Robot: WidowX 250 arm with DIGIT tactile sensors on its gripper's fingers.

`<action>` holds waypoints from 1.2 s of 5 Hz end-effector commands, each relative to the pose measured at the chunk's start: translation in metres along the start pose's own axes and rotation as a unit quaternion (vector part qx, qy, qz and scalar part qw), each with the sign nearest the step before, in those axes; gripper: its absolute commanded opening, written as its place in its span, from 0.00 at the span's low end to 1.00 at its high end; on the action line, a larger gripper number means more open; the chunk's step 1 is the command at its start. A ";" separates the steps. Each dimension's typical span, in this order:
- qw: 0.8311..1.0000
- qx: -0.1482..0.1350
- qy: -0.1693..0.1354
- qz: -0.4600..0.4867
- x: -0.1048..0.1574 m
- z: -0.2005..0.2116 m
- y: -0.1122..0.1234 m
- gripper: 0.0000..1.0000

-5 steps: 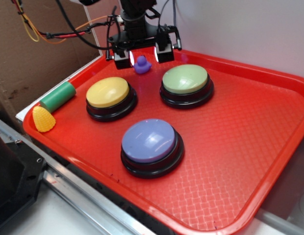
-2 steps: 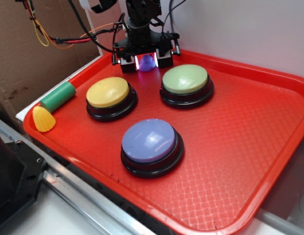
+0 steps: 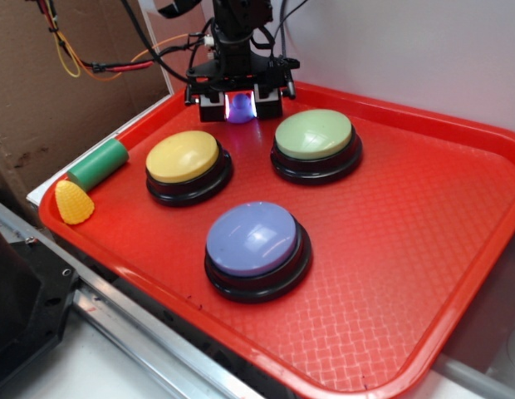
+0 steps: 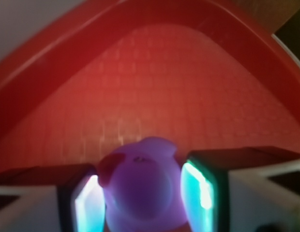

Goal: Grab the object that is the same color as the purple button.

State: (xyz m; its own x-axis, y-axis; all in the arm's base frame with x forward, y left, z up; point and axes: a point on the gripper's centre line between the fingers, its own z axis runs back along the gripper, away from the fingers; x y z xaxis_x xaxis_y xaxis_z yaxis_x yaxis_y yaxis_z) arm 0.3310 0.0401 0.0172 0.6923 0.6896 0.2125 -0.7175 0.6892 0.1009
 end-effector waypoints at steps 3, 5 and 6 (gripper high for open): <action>0.961 -0.103 0.052 -0.251 -0.065 0.144 0.015 0.00; 0.960 -0.133 0.053 -0.239 -0.098 0.162 0.057 0.00; 0.957 -0.154 0.049 -0.240 -0.110 0.166 0.064 0.00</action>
State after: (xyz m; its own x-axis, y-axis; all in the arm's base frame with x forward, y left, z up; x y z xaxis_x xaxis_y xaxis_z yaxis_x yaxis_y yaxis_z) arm 0.1934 -0.0414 0.1503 0.9528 0.2915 0.0854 -0.2814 0.9530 -0.1125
